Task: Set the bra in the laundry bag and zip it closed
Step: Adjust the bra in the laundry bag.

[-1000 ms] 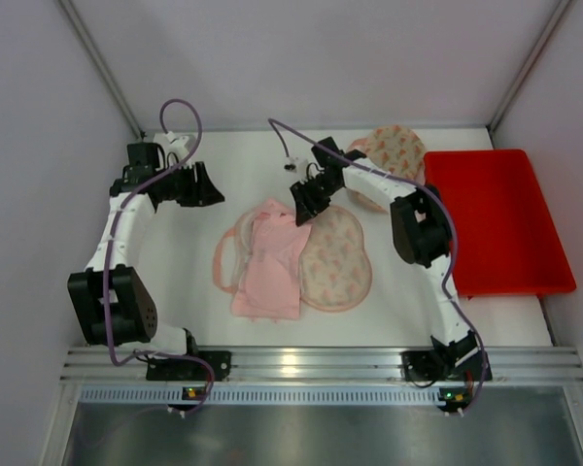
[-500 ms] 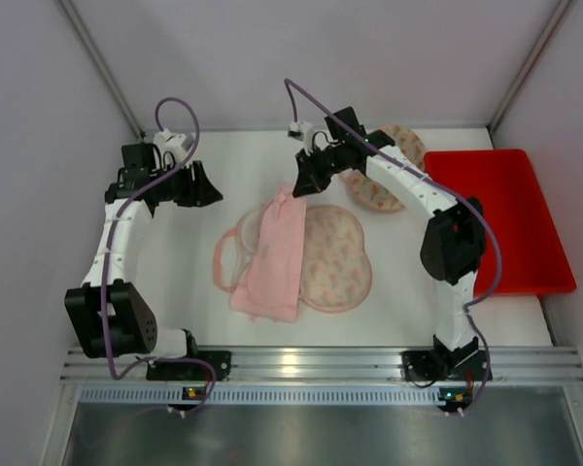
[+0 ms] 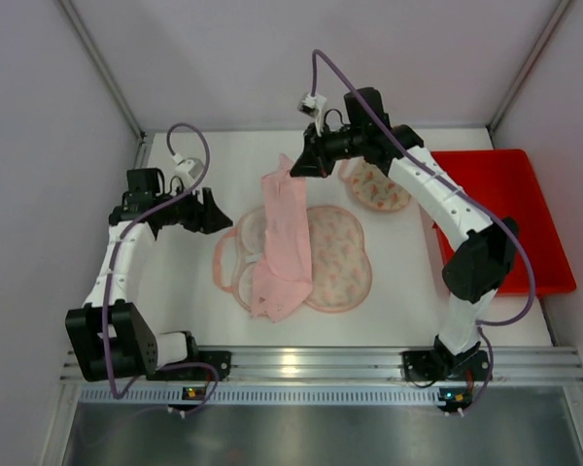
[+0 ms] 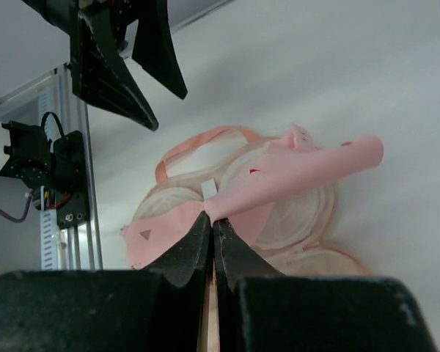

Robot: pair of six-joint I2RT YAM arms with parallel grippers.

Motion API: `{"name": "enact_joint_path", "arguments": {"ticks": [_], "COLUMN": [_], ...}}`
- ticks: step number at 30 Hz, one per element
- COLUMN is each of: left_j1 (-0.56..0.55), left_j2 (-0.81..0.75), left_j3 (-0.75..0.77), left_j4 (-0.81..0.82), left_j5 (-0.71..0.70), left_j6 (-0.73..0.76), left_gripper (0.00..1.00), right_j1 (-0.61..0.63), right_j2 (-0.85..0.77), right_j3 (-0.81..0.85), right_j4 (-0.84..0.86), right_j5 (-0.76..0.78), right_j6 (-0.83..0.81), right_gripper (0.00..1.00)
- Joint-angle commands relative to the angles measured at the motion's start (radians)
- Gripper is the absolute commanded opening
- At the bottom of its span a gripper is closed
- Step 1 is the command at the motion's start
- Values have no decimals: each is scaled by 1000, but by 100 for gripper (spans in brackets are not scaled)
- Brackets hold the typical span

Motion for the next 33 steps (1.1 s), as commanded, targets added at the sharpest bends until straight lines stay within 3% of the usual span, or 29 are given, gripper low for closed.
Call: {"name": "enact_joint_path", "arguments": {"ticks": [1,9,11,12,15,19,33], "left_j1": [3,-36,-116,-244,-458,-615,-801], "left_j2": [-44,-133,-197,-235,-257,-190,111], "left_j3": [-62,-194,-233,-243,-271,-271,-237], "left_j4": [7,-30,-31,-31,-33,-33,28], "left_j5": [125,121,-39,-88,-240,-332,-482], "left_j6": [122,323,389,408,429,413,287], "left_gripper": [67,66,65,64,63,61,57], "right_j1": [8,9,11,9,11,9,-9], "right_j2": [-20,-15,2,5,23,40,49], "right_j3": [40,31,25,11,-12,-34,-69], "right_j4": [60,74,69,71,68,74,69], "right_j5": [-32,141,155,161,175,177,181], "right_j6": [17,48,45,38,28,25,23], "right_gripper": [0,0,0,0,0,0,0]}}
